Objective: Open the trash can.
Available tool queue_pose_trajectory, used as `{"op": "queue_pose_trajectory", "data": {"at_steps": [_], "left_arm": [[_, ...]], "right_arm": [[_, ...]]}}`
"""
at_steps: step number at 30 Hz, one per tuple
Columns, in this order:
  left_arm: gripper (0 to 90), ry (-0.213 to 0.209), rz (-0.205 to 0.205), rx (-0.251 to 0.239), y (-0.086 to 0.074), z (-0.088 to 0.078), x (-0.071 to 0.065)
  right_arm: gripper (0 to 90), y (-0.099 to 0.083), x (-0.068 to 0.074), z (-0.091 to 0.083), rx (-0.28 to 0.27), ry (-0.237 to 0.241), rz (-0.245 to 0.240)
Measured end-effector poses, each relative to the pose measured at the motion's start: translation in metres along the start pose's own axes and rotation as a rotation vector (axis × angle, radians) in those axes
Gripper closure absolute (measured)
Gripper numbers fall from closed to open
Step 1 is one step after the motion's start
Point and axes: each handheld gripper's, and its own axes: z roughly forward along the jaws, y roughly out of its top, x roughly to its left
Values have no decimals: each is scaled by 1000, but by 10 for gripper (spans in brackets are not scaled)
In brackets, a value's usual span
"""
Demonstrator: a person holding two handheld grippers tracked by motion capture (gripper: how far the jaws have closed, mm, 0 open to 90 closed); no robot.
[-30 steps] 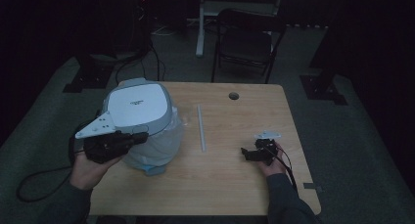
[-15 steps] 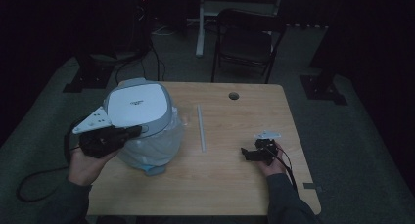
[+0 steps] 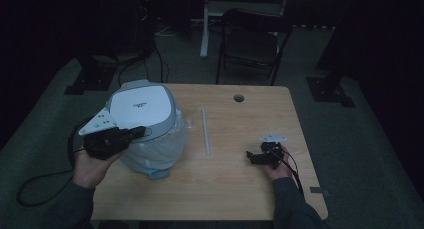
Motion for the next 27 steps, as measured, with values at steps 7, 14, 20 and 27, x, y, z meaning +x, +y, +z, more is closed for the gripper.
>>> {"op": "queue_pose_trajectory", "data": {"at_steps": [7, 14, 20, 27], "left_arm": [[900, 2, -4, 0, -1, 1, -1], [900, 5, -9, 4, -1, 1, -1], [900, 2, -15, 5, -2, 1, -1], [900, 15, -6, 6, -2, 1, -3]], "right_arm": [[118, 0, 0, 0, 0, 0, 0], [118, 0, 0, 0, 0, 0, 0], [118, 0, 0, 0, 0, 0, 0], [118, 0, 0, 0, 0, 0, 0]]}}
